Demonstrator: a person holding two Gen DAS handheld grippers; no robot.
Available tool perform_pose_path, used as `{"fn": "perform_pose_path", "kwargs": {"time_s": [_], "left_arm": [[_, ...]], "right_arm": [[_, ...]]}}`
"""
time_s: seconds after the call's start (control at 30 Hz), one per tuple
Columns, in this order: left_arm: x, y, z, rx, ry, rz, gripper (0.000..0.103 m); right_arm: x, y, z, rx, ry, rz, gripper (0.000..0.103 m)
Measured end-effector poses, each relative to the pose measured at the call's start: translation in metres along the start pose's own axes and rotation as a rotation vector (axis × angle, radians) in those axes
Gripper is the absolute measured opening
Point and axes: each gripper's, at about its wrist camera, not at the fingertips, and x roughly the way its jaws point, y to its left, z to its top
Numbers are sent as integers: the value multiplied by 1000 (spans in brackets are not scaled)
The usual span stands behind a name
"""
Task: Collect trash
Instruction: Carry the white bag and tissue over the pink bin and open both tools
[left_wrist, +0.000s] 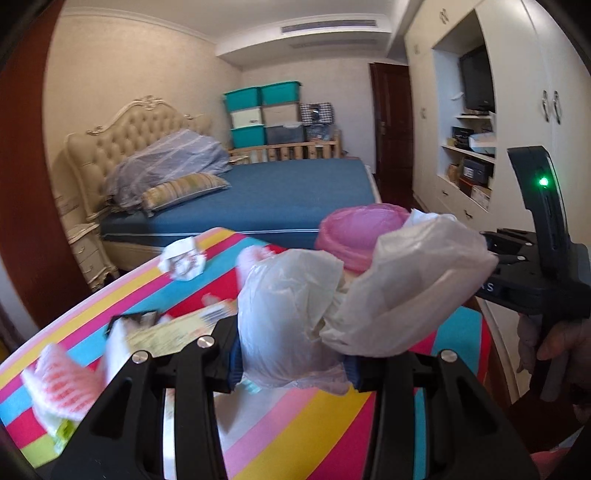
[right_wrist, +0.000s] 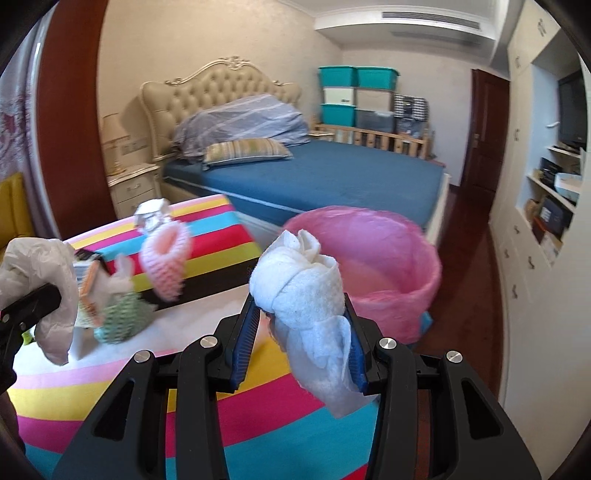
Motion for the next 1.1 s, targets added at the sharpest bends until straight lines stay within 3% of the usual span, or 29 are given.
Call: {"fn": "perform_pose_path", "kwargs": {"time_s": [0.43,0.8,1.1], "left_arm": [[102,-30,61,1,70,-165,41],[209,-42,109,-47,140,-202,41],[269,-65,146,-53,159,-226,43]], "right_arm": [[33,-46,15,-19,-28,-52,42],[81,-87,38,15,-55,29,43],[114,-130,51,74,-44,62,45]]}}
